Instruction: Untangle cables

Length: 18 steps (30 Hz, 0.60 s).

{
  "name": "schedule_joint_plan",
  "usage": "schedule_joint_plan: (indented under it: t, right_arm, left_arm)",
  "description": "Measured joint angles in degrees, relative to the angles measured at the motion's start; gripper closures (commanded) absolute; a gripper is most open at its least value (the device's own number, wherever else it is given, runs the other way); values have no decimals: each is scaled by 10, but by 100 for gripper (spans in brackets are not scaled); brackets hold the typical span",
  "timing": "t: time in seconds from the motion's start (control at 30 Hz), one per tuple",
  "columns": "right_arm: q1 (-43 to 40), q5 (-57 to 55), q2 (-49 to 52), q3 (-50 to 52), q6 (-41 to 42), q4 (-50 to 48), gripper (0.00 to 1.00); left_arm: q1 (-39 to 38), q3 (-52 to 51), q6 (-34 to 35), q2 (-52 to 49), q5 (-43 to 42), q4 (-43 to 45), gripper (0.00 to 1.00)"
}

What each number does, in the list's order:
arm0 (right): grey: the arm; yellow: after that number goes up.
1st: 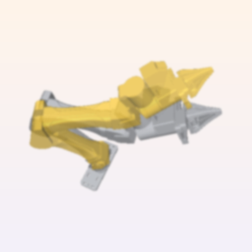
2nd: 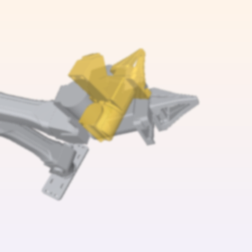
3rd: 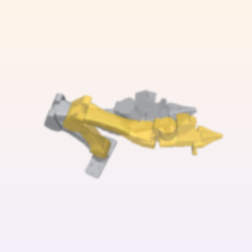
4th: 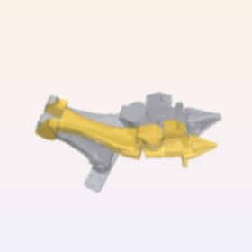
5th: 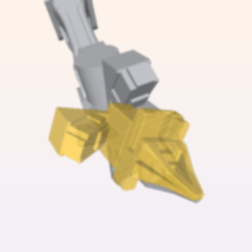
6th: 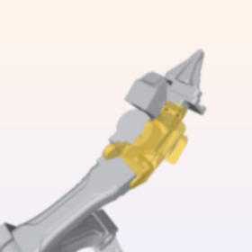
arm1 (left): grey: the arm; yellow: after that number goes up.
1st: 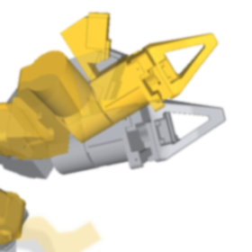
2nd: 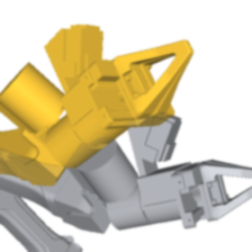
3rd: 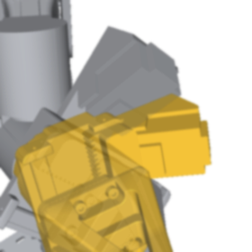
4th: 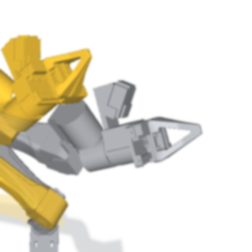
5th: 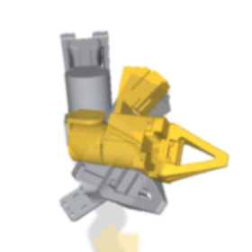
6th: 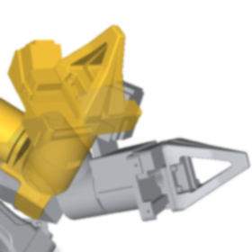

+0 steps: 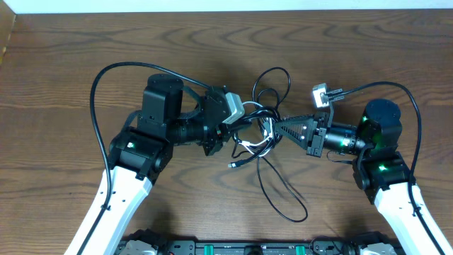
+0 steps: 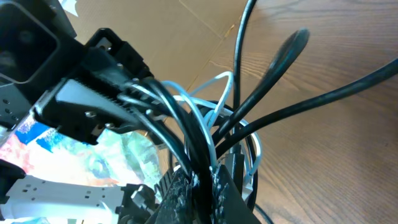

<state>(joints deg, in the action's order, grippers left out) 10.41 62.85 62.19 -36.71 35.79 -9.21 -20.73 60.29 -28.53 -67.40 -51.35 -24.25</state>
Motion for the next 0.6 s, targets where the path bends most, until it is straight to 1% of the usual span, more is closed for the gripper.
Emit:
schedule_joint_plan:
  t: [0.13, 0.23, 0.6]
  right_arm:
    - [0, 2, 0, 0, 0, 0, 99]
    - [1, -2, 0, 0, 0, 4, 99]
    - [8, -30, 1, 0, 0, 8, 99]
  left_arm:
    - [-3, 0, 0, 0, 64, -29, 92]
    - [-7, 0, 0, 0, 94, -52, 92]
    - [-11, 0, 2, 0, 132, -112, 92]
